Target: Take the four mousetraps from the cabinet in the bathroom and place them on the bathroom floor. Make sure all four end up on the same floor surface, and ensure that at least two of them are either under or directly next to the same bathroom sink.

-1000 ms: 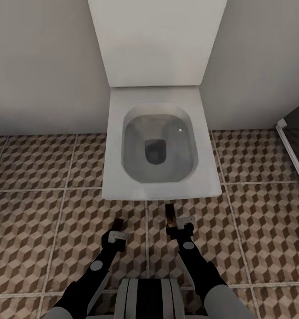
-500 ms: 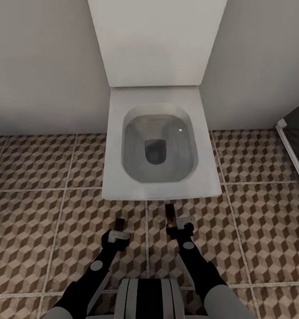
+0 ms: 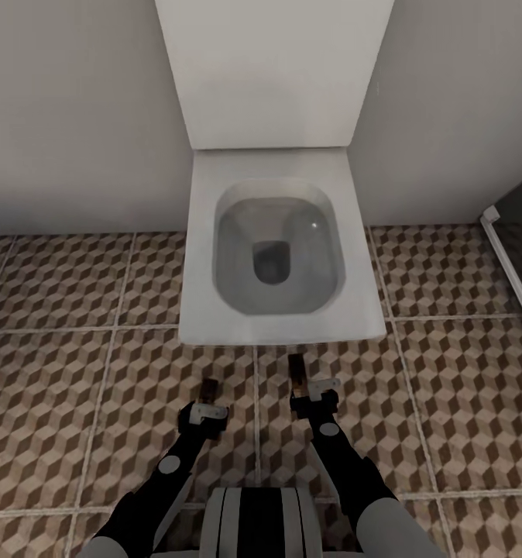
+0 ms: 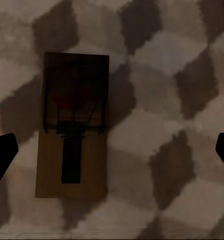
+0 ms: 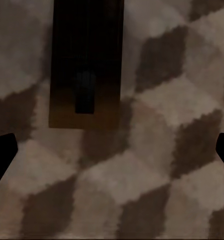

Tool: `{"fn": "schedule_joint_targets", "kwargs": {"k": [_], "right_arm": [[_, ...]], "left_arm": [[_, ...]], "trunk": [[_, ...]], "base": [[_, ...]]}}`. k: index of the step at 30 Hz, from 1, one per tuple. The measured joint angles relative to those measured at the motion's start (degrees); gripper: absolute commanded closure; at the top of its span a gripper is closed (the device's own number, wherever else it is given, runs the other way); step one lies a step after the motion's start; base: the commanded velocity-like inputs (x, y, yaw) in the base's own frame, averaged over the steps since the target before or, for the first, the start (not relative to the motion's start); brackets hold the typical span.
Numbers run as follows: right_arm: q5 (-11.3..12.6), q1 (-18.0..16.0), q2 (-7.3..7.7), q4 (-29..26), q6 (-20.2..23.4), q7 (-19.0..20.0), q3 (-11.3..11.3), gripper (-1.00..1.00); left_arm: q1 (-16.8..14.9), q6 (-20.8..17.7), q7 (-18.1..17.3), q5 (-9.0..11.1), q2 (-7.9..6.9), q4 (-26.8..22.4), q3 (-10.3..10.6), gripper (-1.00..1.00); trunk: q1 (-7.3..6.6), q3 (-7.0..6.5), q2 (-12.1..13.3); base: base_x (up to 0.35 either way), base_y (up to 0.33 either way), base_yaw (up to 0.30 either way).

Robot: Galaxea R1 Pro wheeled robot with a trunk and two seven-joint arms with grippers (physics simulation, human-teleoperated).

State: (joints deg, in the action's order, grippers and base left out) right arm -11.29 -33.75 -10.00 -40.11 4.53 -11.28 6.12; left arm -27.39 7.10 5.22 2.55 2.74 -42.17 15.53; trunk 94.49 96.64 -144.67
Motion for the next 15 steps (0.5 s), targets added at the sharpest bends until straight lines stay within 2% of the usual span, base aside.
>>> {"fn": "schedule_joint_targets", "kwargs": {"k": [15], "right_arm": [[-0.05,0.01,0.0,0.01,0.0,0.0,0.0,-1.0]], "left_arm": [[0.0,0.0,0.05,0.0,0.12,0.03,0.0,-1.0]], "trunk": [[0.02,0.0,0.0]], "base": [[-0.317,0.0,0.0]]}}
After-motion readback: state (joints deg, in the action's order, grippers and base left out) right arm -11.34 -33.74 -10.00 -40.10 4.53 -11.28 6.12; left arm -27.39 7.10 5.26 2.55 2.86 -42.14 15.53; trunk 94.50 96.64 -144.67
